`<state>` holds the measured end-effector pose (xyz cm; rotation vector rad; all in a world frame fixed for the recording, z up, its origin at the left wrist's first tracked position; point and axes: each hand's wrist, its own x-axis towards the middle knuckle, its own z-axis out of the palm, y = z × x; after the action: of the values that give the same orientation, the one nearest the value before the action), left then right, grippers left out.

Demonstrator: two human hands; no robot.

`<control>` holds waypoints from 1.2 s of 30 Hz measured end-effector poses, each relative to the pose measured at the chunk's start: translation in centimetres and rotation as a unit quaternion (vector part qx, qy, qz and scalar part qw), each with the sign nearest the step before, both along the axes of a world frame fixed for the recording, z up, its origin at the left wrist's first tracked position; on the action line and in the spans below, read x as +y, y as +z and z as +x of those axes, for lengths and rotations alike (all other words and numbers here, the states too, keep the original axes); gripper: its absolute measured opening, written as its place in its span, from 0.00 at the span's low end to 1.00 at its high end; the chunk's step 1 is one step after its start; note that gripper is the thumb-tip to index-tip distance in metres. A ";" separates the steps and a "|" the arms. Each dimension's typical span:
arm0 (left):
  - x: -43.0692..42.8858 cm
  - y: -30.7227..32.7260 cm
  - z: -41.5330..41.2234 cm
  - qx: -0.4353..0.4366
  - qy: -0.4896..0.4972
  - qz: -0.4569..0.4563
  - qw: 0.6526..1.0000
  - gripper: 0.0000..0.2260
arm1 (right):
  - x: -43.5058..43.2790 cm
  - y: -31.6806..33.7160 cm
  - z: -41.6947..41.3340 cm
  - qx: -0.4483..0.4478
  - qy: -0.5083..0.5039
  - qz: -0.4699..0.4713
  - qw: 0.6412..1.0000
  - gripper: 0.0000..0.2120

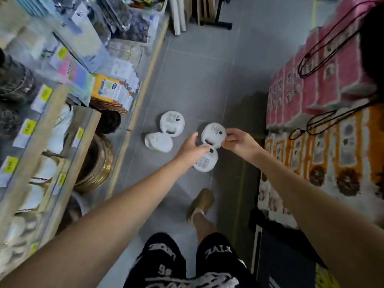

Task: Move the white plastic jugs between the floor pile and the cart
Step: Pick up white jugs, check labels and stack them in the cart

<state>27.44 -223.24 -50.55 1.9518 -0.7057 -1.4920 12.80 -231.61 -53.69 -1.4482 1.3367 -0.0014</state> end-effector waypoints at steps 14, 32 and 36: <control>-9.1 -32.6 0.7 0.086 0.115 0.138 0.980 0.32 | -9.9 -31.9 2.6 0.052 0.047 0.098 0.993 0.34; -6.5 -67.7 -0.1 0.153 0.183 0.233 0.943 0.38 | -11.8 -63.7 2.9 0.189 0.279 -0.080 0.938 0.57; -5.5 -69.3 -0.2 0.221 0.210 0.217 0.927 0.24 | -11.9 -64.9 2.6 0.162 0.270 -0.098 0.944 0.55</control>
<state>27.21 -228.73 -119.84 1.7985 0.2510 -1.8092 15.36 -243.55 -118.56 -2.0134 1.1747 0.4940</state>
